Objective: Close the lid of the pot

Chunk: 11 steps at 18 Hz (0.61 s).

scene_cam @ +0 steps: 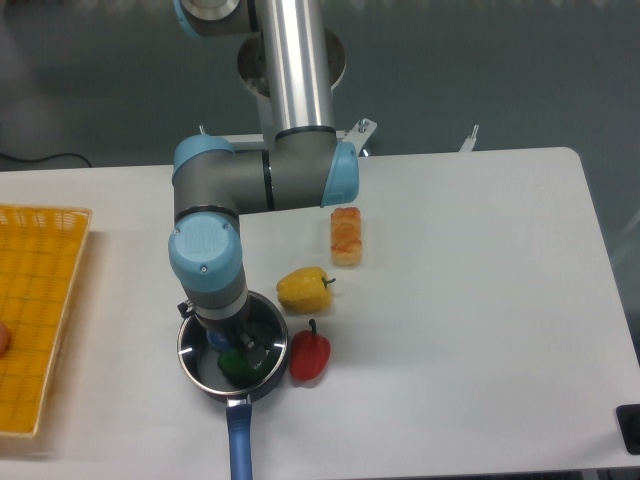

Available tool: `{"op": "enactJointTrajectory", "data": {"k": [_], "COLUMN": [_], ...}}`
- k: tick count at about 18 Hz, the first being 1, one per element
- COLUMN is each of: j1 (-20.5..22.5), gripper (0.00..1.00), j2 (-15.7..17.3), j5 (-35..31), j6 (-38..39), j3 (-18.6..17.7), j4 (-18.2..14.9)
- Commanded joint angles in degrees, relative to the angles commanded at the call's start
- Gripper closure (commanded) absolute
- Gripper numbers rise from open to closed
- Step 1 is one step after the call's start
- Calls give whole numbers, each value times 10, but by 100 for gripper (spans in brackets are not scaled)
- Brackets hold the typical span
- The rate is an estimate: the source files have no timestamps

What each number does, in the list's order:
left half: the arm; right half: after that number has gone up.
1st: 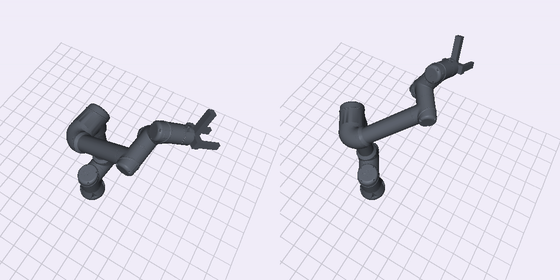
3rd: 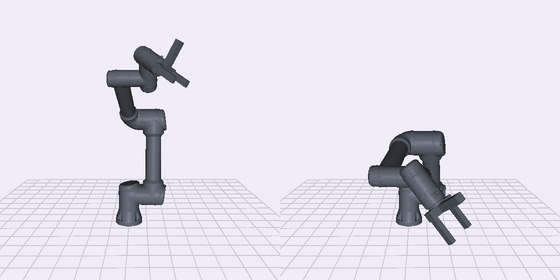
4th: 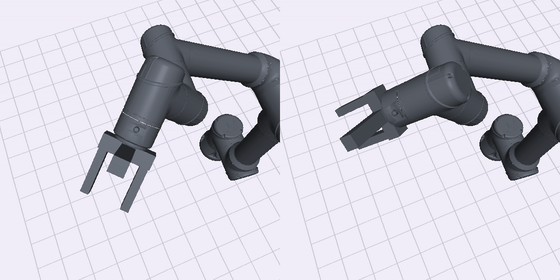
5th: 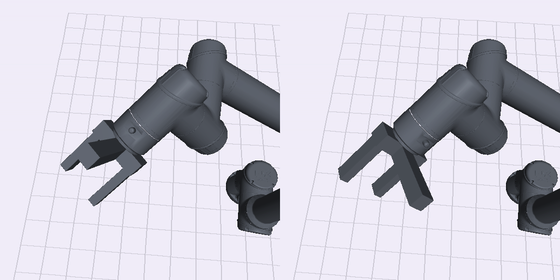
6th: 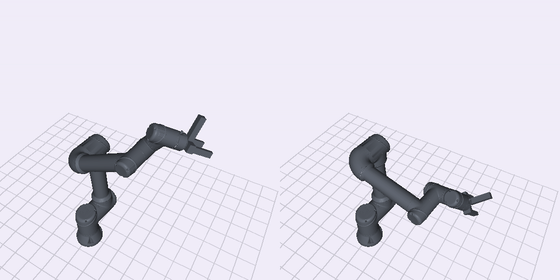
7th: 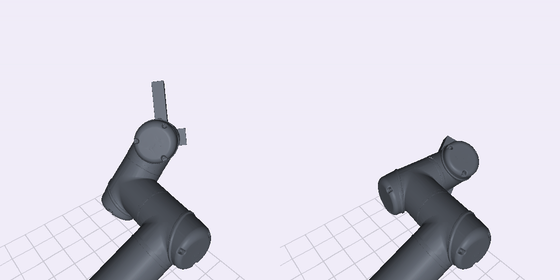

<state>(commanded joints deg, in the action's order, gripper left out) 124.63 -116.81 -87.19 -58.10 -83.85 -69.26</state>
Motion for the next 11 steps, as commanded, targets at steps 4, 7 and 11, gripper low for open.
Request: {"op": "enactJointTrajectory", "data": {"k": [4,7,11], "j1": [17,46,111], "gripper": [0,0,0], "j2": [31,52,61], "j5": [-7,-35,-51], "j6": [-3,-52,-129], "j3": [-5,-14,-25], "j4": [-22,-55,-49]}}
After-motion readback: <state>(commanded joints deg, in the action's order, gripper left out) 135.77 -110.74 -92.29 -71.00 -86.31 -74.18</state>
